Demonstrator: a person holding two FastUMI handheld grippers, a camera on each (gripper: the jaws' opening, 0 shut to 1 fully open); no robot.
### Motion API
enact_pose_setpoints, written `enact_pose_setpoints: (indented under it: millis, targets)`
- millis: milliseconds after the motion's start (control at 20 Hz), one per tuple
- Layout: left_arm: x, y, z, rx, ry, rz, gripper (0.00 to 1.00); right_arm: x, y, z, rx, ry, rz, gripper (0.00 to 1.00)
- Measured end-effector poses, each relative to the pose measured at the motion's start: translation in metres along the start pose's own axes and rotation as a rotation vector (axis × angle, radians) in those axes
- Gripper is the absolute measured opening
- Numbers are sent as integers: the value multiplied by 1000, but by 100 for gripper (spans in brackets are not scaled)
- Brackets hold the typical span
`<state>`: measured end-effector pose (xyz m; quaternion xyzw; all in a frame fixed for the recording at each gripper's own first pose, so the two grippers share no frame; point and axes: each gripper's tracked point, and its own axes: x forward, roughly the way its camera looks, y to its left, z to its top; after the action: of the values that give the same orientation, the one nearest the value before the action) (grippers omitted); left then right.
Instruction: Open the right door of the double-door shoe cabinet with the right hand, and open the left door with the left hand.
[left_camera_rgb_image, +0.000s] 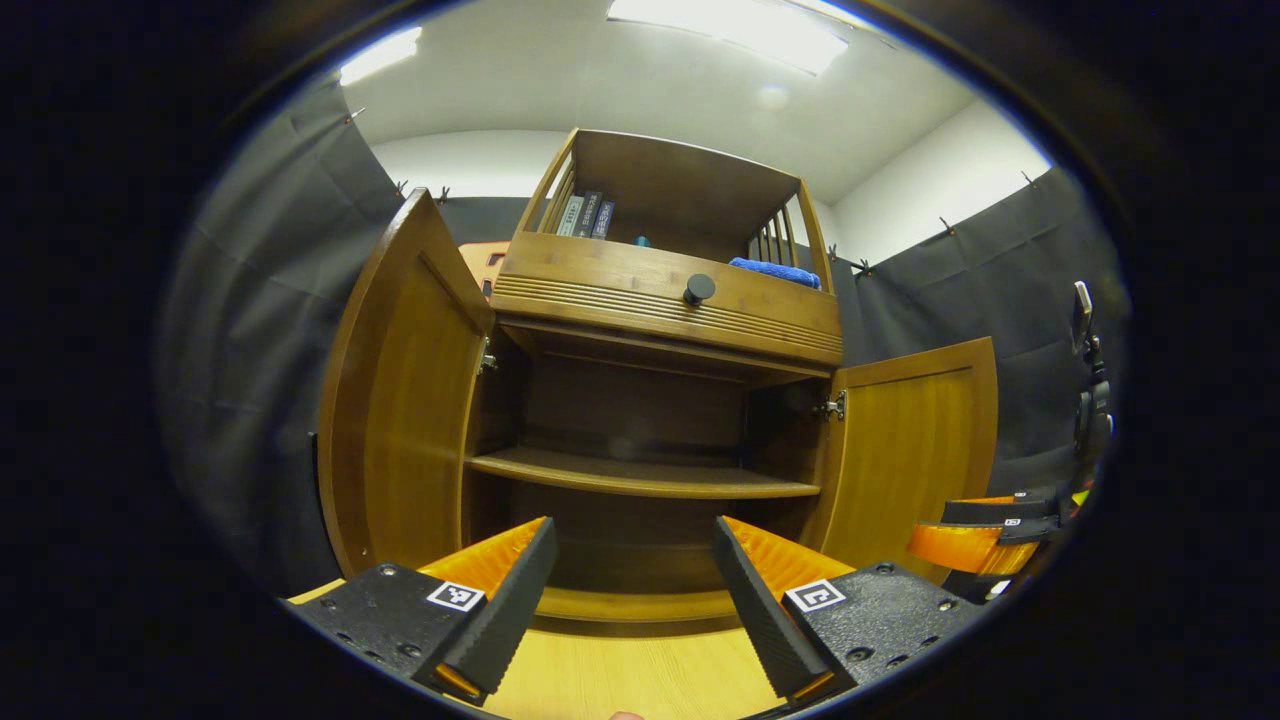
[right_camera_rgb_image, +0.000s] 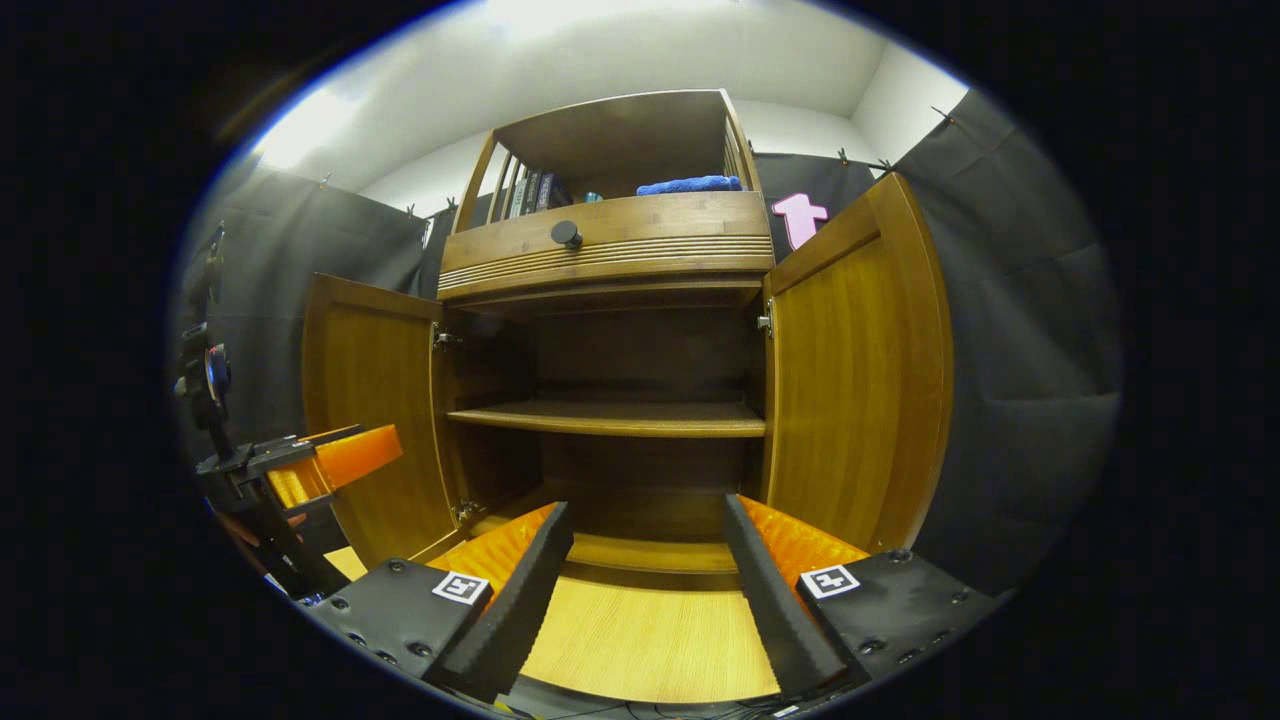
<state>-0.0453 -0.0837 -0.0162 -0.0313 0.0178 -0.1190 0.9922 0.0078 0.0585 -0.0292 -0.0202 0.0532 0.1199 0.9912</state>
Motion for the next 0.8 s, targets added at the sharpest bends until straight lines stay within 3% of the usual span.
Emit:
enact_pose_setpoints:
  millis: [150, 200, 250, 350, 450, 750, 800]
  targets:
    - [0, 6, 2, 3, -9, 12, 91, 1, 2, 2, 2, -9, 4, 94]
    - [0, 8, 3, 3, -5, 17, 91, 3, 2, -2, -2, 0, 3, 100]
    - [0, 10, 5, 4, -2, 19, 95, 3, 3, -4, -2, 5, 4, 100]
    - [1, 15, 6, 5, 2, 28, 92, 2, 4, -4, 6, 8, 4, 94]
    - [0, 14, 6, 8, 5, 28, 98, 1, 2, -5, 8, 4, -8, 94]
    - [-1, 12, 5, 27, 5, 20, 92, 6, -4, -7, 25, -5, -27, 94]
    - [-1, 11, 5, 30, 3, 19, 95, 6, -5, -8, 27, -3, -29, 94]
